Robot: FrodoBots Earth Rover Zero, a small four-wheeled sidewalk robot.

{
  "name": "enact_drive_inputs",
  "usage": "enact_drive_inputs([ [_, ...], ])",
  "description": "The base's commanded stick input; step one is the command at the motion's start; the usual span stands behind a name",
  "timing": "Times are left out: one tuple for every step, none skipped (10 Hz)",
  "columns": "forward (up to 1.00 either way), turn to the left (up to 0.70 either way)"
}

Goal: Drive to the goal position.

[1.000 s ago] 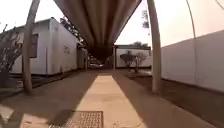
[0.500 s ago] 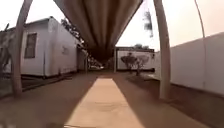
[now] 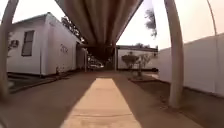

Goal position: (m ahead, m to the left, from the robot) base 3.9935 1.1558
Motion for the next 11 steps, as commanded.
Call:
enact_drive_inputs([
  [0.70,0.00],
  [0.70,0.00],
  [0.70,0.00],
  [0.70,0.00],
  [0.70,0.00],
  [0.70,0.00],
  [0.70,0.00],
  [0.70,0.00],
  [0.70,0.00],
  [0.70,0.00],
  [0.70,0.00],
])
